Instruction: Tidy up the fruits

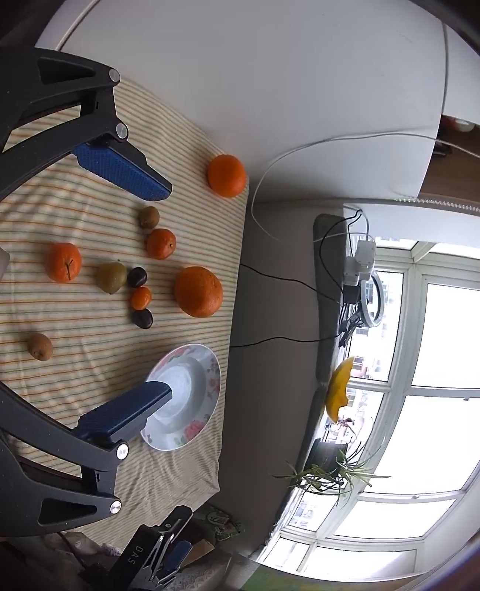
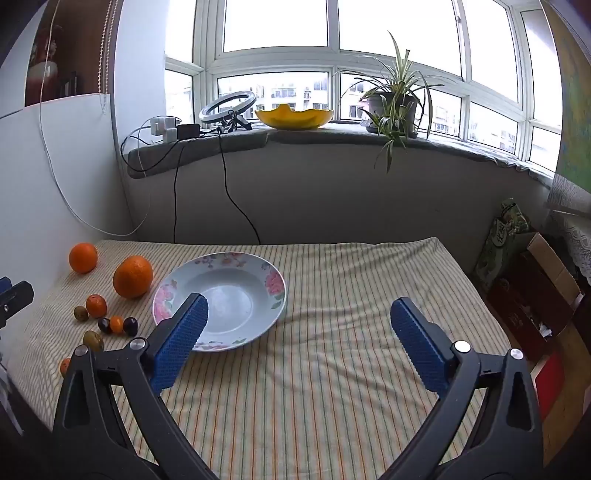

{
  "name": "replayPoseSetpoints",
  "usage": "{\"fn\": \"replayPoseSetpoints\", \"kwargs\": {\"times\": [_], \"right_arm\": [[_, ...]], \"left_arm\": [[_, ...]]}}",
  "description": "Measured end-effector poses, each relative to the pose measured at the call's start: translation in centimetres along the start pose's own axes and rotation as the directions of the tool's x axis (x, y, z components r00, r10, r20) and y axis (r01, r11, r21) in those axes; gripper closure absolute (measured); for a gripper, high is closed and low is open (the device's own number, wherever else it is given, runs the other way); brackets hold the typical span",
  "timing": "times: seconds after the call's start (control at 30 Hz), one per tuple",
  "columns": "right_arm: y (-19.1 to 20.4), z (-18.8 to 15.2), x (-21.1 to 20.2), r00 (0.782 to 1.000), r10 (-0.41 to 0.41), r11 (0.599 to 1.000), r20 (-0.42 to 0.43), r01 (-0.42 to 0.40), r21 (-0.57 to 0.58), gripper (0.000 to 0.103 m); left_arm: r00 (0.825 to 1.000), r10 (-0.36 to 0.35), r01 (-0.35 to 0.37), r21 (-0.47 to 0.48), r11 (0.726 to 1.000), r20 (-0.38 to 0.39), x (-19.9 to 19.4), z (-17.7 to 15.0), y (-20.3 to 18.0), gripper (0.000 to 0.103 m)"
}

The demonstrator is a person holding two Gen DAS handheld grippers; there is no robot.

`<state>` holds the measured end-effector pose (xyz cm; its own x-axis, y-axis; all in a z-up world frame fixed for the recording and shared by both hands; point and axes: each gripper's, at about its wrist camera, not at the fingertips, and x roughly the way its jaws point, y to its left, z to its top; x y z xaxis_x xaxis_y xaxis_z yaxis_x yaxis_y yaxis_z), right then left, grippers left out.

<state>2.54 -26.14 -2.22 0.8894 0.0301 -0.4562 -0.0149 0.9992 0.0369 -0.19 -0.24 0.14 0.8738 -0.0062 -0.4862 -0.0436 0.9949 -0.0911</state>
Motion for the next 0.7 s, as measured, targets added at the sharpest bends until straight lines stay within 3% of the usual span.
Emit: {"fn": "replayPoseSetpoints", "kwargs": {"times": [0.1,0.17,0.3,0.7], "right_arm": [[-0.1,0.0,-0.6,1.0,-0.01,1.0,0.022,0.01,-0.01,0.001],[0.1,0.1,0.2,0.999,-0.012,1.0,-0.03,0.011,-0.013,0.001],[0.3,0.5,0.6,0.999,-0.005,1.0,-0.048,0.004,-0.015,0.001],[0.9,0.2,0.5,0.999,0.008,1.0,-0.034,-0.009,-0.016,0.001]], "left_arm": [[1.0,-0.011,0.01,-0.022,1.0,-0.019,-0.2,-0.1,0.4,0.005],[0.999,-0.008,0.006,-0.036,0.999,-0.048,0.6,0.1,0.9,0.005],[0.999,0.01,-0.009,0.004,1.0,-0.046,0.5,-0.1,-0.1,0.005],[0.999,0.003,-0.004,-0.011,1.0,-0.04,0.4,0.1,0.3,0.005]]}}
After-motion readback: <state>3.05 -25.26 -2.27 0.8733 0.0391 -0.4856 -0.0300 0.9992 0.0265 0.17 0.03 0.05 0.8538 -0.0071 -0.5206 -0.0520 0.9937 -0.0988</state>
